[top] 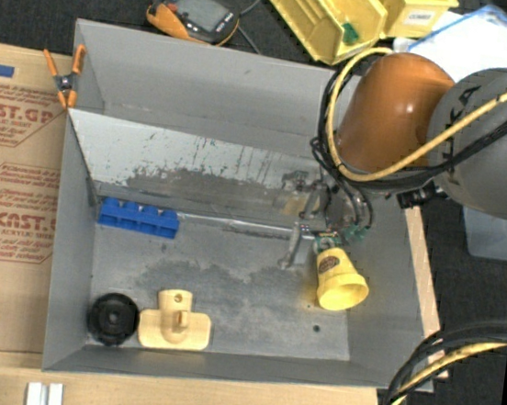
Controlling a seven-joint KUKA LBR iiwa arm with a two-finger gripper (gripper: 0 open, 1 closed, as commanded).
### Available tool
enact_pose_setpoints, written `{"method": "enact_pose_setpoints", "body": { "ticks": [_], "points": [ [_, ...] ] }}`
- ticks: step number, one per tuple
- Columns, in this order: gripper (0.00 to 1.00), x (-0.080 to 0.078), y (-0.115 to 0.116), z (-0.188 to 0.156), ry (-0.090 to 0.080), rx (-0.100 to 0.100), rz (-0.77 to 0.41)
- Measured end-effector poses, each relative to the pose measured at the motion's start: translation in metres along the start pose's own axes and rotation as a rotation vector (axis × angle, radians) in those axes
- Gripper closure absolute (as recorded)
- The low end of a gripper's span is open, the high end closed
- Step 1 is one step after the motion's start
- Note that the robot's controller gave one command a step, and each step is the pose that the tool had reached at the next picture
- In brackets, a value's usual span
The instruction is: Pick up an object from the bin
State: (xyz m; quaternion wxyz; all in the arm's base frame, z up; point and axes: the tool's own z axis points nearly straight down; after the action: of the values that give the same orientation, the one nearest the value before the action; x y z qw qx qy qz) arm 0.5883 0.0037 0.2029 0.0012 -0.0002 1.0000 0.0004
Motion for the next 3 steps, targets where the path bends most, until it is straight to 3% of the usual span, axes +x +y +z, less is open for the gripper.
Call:
{"method": "enact_pose_setpoints", "body": {
  "ticks": [1, 2, 3],
  "points": [
    [0.0, 0.0, 0.0, 0.0, 0.0, 0.0, 0.0],
    [0.0, -0.004, -0.023, 0.004, -0.003, 0.001, -0.04],
    [0.0, -0.001, -0.02, 0.002, -0.002, 0.001, -0.059]
  ]
}}
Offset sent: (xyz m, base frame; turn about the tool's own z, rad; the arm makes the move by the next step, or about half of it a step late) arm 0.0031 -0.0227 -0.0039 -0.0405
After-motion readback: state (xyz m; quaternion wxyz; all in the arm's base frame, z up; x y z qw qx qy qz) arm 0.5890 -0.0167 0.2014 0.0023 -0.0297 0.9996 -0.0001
